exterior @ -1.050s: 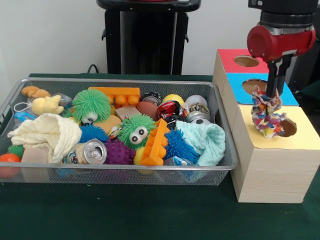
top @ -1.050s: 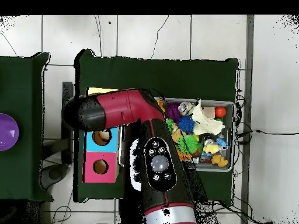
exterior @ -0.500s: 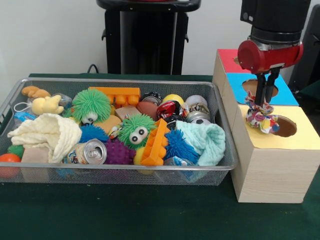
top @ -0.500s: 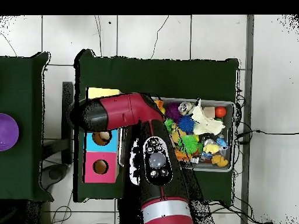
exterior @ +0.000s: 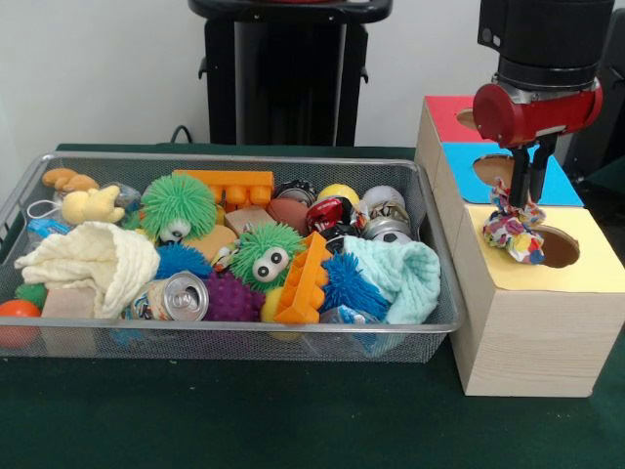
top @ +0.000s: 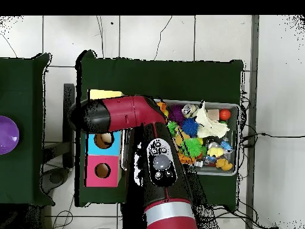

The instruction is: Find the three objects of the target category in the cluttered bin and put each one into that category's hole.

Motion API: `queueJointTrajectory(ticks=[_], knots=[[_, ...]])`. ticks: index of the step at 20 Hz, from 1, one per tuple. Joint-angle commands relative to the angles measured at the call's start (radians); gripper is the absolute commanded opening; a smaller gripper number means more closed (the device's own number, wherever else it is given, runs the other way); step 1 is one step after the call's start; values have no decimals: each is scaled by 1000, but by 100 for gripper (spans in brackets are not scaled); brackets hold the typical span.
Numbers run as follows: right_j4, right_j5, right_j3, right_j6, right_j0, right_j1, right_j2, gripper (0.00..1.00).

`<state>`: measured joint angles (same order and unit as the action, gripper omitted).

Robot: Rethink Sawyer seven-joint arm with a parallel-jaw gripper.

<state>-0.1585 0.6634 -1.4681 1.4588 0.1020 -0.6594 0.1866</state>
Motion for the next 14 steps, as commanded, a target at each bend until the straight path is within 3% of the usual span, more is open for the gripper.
queueJointTrajectory(ticks=[1,4,9,14], knots=[[25,-42,-68,43,44,86,119,0],[1,-38,-41,-22,55,105,155,0],[14,-9,-46,-35,87,114,211,0],[39,129,-33,-61,98,122,260,0]])
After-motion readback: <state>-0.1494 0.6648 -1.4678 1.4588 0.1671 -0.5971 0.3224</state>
